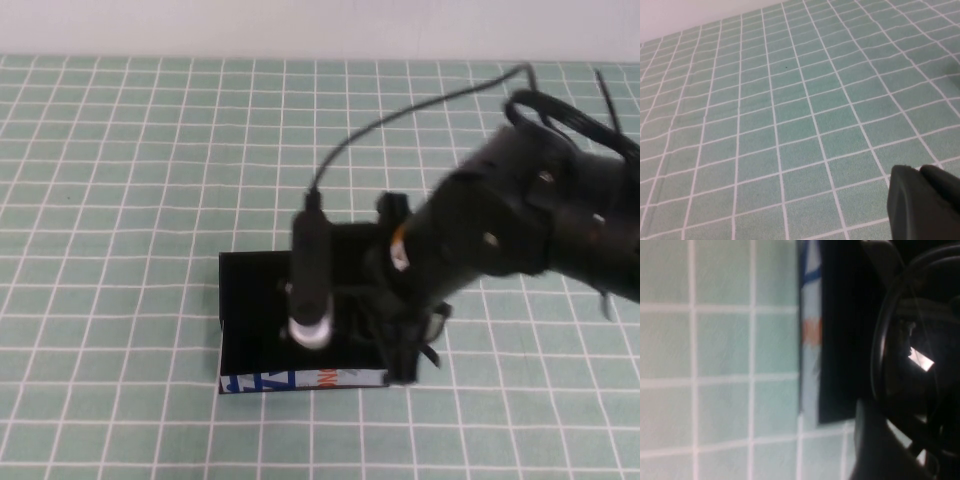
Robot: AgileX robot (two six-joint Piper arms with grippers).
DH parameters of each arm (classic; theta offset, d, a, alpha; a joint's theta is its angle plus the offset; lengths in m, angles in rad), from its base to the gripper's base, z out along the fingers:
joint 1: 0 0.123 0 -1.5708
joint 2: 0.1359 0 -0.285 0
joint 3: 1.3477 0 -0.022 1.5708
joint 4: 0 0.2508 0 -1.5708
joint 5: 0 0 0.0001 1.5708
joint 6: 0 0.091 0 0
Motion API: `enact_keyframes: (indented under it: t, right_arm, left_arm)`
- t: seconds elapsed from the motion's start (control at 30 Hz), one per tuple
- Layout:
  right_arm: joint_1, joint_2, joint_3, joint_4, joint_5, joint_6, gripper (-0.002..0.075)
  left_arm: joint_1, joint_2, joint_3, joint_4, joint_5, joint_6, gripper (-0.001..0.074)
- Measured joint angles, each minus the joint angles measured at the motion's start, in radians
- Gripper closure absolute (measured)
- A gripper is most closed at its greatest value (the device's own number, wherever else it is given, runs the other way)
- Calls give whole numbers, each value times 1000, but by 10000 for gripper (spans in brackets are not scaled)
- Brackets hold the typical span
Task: Return glasses to glasses case
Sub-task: Place the glasses in the glasses case
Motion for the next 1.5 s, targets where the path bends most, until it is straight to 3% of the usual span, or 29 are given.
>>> enact_keyframes:
  t: [0.3,0.97,1.5]
  right_arm:
    - [16,183,-233,-4,129,-5,474]
    - [16,334,-244,5,-11,-152,475]
    - [16,348,-246,32,19,-158,464]
  left_arm:
    - [0,0,0,0,0,0,737]
    - [0,0,0,0,0,0,737]
    - [0,0,0,0,0,0,737]
